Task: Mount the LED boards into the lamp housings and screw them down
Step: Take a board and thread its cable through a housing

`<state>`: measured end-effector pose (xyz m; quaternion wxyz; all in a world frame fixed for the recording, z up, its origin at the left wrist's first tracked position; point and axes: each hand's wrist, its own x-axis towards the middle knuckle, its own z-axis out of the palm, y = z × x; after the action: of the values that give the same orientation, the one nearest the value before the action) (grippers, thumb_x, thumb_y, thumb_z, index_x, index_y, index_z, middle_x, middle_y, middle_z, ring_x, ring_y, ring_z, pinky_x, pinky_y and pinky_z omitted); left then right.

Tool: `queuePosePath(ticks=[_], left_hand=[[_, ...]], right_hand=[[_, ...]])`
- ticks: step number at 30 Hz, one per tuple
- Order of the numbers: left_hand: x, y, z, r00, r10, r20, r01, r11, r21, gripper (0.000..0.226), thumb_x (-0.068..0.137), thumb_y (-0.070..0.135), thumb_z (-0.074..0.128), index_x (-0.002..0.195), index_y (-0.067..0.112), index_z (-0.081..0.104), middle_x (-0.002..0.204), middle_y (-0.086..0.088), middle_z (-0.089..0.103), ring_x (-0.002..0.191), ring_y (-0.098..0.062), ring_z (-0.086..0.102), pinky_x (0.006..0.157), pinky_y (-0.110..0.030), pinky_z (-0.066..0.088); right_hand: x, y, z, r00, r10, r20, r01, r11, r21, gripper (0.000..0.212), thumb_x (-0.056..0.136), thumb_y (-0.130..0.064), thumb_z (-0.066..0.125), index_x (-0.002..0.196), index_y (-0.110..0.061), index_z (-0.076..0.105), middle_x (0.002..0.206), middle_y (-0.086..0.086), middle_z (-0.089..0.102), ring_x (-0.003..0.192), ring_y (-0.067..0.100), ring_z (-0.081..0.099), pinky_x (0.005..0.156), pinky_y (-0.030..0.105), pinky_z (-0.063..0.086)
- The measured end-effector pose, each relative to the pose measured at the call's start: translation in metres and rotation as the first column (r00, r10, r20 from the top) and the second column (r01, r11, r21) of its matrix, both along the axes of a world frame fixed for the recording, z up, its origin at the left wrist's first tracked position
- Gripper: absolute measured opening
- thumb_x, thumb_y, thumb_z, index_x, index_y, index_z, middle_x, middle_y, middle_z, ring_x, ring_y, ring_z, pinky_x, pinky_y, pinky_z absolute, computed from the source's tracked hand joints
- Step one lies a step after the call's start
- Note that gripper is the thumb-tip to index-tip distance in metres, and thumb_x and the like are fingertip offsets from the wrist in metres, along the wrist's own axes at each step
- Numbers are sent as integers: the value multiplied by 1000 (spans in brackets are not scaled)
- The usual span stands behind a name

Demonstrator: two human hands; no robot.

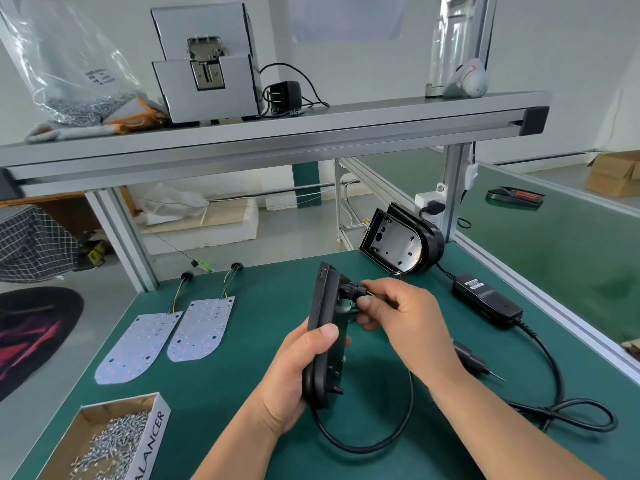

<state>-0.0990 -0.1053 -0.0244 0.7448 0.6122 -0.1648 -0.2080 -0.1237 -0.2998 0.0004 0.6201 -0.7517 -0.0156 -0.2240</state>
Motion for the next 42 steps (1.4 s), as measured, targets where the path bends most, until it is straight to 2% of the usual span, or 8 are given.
queuePosePath(ticks=[4,8,16,19,26,31,35,42], left_hand=[[1,-2,-3,999,10,-34,-10,1000,-5,75,58,74,88,114,26,81,116,-15,77,99,-23,70,86,-34,59],[2,0,-8,985,12,-170,-30,995,-100,97,54,68,94,129,9,74,125,-30,73,105,-35,71,103,-52,54],[-2,-3,-3,973,6,-232,-46,985,-167,71,71,53,79,124,6,78,132,-28,71,114,-37,69,106,-55,48],[-4,-3,-1,973,29,-229,-61,989,-137,74,69,53,80,125,5,77,130,-28,72,113,-36,70,106,-54,50],[-3,-4,-5,983,32,-179,-47,996,-79,83,58,67,92,121,15,79,123,-30,73,103,-33,72,99,-48,57],[2,2,0,1000,-5,-12,4,1000,-14,75,68,66,86,130,26,75,134,-15,73,121,-23,68,95,-36,60],[6,9,6,990,-57,125,57,998,4,62,80,38,73,138,17,69,126,-7,74,110,-18,67,86,-30,56],[-5,-3,21,904,241,355,-297,948,114,23,84,41,79,106,34,78,97,-1,81,87,-11,71,77,-23,58]], right_hand=[[2,-5,0,999,38,-7,-38,998,52,21,100,-4,71,101,-23,80,74,6,78,67,20,76,65,23,59],[2,-6,-3,999,9,52,6,963,-271,19,98,-19,67,108,-33,74,87,-11,78,79,11,77,75,27,61],[3,-3,-1,954,-109,281,252,800,-545,18,95,-27,65,112,-28,59,89,-2,75,82,20,72,69,48,61],[5,-3,-1,977,-122,178,193,859,-474,11,98,-18,73,107,-24,75,88,-5,77,81,17,75,73,47,61],[6,-7,0,998,-41,-40,38,997,-66,19,96,-7,76,112,-16,78,74,-2,78,67,13,77,65,17,56],[3,-5,-1,999,43,24,-43,999,-6,25,102,-8,70,110,-31,76,82,-1,80,76,16,78,72,18,58],[3,-1,-5,998,43,46,-45,998,34,24,102,-6,69,116,-24,77,86,1,81,79,18,79,74,20,60],[-3,11,-5,992,-35,121,45,996,-82,28,99,-9,74,123,-23,79,91,-10,81,86,11,78,81,17,57]])
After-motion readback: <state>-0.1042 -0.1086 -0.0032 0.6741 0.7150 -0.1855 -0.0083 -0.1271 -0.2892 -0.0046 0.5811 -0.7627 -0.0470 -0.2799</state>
